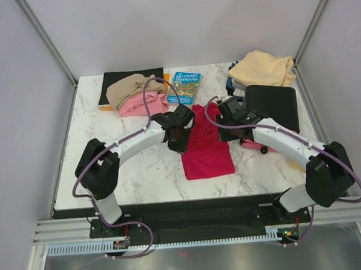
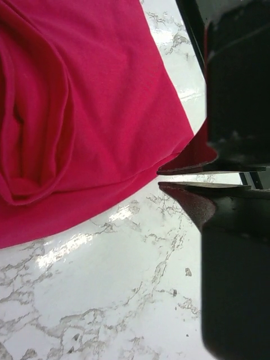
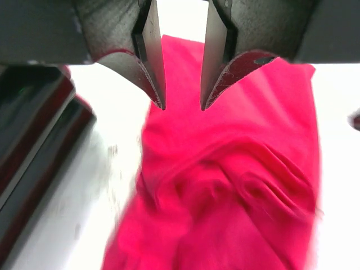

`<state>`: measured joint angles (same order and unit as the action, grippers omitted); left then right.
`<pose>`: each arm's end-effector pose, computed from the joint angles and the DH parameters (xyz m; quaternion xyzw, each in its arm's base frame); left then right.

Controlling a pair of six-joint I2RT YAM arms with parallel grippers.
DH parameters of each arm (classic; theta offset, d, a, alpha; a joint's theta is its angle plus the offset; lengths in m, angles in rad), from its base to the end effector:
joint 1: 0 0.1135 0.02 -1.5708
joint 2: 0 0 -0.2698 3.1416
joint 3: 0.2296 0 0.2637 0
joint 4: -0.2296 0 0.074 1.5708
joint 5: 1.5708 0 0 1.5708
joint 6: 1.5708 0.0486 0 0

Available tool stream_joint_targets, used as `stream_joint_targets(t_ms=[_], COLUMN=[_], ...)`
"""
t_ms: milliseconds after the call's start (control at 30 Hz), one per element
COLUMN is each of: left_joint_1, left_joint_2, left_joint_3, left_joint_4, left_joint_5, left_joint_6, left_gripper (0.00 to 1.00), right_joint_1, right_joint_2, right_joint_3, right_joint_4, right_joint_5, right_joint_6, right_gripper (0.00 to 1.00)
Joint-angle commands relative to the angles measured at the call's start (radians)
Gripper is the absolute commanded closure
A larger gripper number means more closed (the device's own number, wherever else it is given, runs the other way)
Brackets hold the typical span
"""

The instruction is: Fold and stack the t-shirts

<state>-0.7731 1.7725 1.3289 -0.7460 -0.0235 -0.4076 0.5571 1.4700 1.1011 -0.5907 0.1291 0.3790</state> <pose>0.2709 -0.2627 0.2080 0.1762 0.9659 -0.0959 0.1638 0.2784 0.1661 0.2452 -0.0653 0.9496 0.0805 0.2957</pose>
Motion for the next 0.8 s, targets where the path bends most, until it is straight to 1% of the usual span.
stream_joint_targets(t_ms=[0,67,167,467,533,567,633,667,767], left_joint_1=[-0.031,-0.041,-0.054,-0.109,-0.12,-0.129,-0.138,-0.144,-0.155], left_joint_2=[0.03,0.054,0.093,0.134,0.133,0.13,0.122,0.119,0.097], left_joint_3=[0.01,0.009,0.01,0.0,-0.028,-0.04,-0.081,-0.094,-0.143], left_joint_4=[0.031,0.045,0.062,0.088,0.088,0.092,0.094,0.094,0.097], left_joint_5=[0.019,0.045,0.048,0.059,0.051,0.053,0.048,0.045,0.045], left_joint_6=[-0.034,-0.034,-0.036,-0.063,-0.071,-0.08,-0.089,-0.099,-0.114], left_gripper=[0.84,0.84,0.85,0.85,0.88,0.89,0.96,0.98,0.98], right_joint_1=[0.015,0.024,0.041,0.127,0.138,0.15,0.167,0.184,0.225], right_joint_2=[-0.048,-0.068,-0.07,-0.056,-0.047,-0.043,-0.043,-0.046,-0.072], right_joint_3=[-0.171,-0.231,-0.274,-0.343,-0.354,-0.368,-0.385,-0.401,-0.429], right_joint_4=[0.002,0.032,0.049,0.094,0.095,0.095,0.095,0.089,0.066], right_joint_5=[-0.045,-0.039,-0.04,-0.042,-0.039,-0.04,-0.033,-0.032,-0.019], right_joint_6=[0.064,0.092,0.119,0.19,0.201,0.207,0.227,0.236,0.279], right_gripper=[0.61,0.61,0.61,0.6,0.6,0.62,0.64,0.69,0.72])
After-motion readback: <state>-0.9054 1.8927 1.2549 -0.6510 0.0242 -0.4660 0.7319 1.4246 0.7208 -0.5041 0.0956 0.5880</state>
